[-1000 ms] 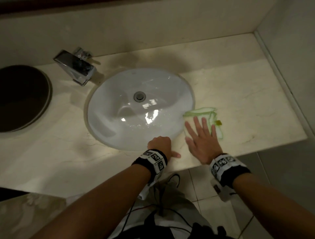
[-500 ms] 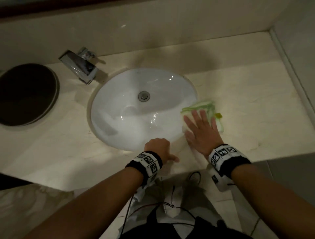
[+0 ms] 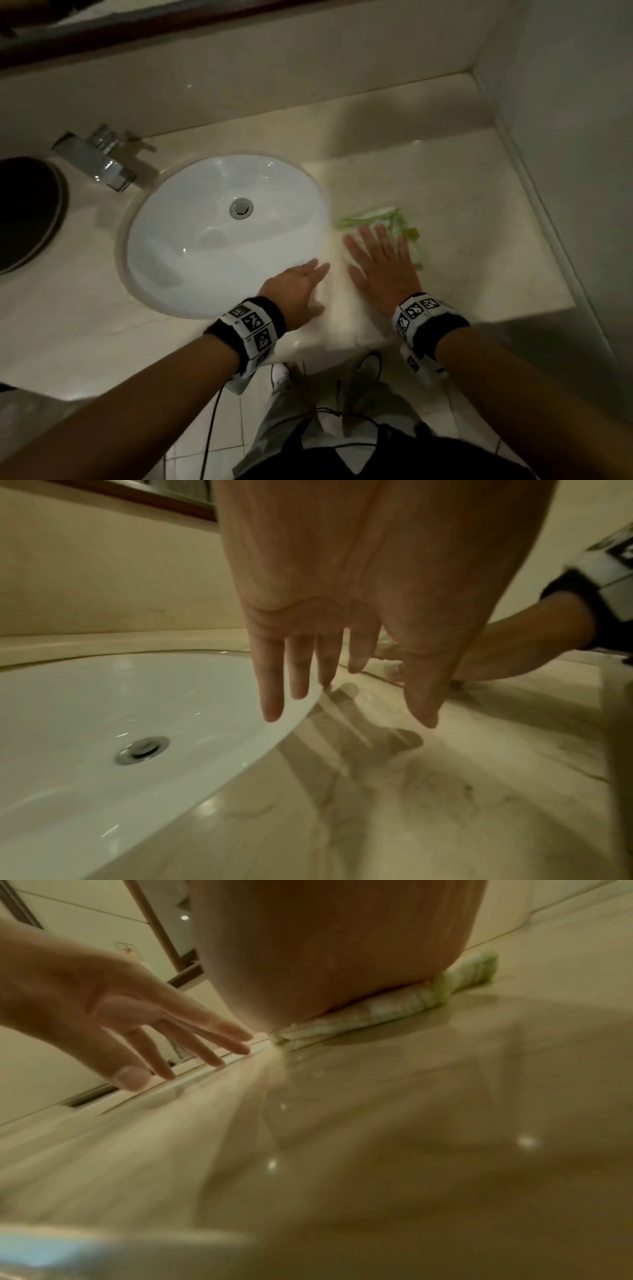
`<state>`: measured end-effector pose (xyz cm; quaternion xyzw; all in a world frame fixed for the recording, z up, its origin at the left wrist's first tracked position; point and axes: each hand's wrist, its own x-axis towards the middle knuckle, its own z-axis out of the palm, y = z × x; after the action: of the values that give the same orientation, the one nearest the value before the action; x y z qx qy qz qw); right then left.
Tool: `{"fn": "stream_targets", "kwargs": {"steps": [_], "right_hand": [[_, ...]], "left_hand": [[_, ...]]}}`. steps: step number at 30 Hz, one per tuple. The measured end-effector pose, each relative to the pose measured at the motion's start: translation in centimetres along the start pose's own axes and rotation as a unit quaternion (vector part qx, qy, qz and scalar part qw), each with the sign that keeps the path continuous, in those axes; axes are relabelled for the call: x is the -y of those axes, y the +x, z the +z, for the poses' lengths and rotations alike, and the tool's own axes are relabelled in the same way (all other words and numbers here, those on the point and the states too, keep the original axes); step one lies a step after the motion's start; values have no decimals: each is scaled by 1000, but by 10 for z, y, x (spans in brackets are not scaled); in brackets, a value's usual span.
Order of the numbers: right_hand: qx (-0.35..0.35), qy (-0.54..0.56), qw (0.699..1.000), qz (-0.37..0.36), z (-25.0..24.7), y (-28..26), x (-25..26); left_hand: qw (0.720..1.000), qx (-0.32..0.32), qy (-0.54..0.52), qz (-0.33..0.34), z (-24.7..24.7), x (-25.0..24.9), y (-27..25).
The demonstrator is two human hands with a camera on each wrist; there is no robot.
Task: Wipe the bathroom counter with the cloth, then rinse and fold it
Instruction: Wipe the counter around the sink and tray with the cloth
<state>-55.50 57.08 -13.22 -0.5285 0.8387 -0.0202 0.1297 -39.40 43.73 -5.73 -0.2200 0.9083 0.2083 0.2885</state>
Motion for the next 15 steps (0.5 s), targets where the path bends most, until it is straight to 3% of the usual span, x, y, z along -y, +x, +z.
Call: {"fn": "stream_targets", "kwargs": {"steps": [5, 11, 15], "right_hand": [[-24, 14, 997, 66, -13, -27, -53], [-4, 31, 991, 133, -5, -12, -32], [8, 12, 991, 134, -4, -8, -21]], "left_hand": [[998, 56, 20, -26, 9, -41, 22], [997, 49, 43, -49, 24, -44, 23], [996, 57, 49, -54, 22, -46, 24]]}}
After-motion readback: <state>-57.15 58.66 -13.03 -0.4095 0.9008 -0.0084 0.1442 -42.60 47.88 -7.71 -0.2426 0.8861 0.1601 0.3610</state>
